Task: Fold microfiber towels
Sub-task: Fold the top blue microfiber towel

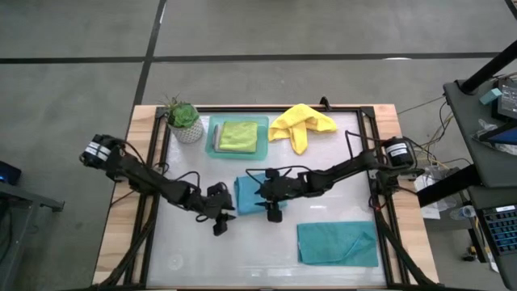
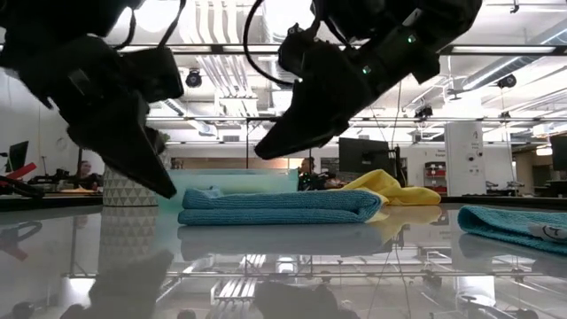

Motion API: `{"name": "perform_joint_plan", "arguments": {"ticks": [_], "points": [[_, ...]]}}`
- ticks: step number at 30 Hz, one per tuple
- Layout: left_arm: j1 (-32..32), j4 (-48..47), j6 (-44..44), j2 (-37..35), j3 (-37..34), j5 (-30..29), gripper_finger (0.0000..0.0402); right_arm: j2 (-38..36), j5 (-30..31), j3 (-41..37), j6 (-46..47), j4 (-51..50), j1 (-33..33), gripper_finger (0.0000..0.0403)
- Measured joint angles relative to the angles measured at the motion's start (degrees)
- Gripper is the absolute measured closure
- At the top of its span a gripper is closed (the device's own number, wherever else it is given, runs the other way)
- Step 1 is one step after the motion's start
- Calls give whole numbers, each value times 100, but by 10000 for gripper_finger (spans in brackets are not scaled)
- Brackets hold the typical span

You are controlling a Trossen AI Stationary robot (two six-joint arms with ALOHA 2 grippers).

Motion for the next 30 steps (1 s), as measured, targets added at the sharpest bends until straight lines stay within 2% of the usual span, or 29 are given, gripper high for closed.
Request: {"name": "perform_joint_plan", "arguments": {"ticks": [2,4,8,12,17,23,30], "points": [[10,-279,204,-270,9,34,247,60,-2,0,0,-2,0,227],[61,-333,435,-500,7,-181,245,128,-1,0,0,51,0,227],[315,-369,575,-702,-48,-1358,244,215,0,0,-2,117,0,227],[731,-302,308,-502,-63,-1892,245,221,-1,0,-24,119,-25,227],[1024,407,160,54,-50,-1998,270,221,-2,0,-59,91,-53,227],[1182,340,-134,519,2,-2021,311,221,-2,-7,-79,86,-55,227],[1189,24,-314,472,11,-1838,345,221,-12,-85,-20,67,-55,227]]}}
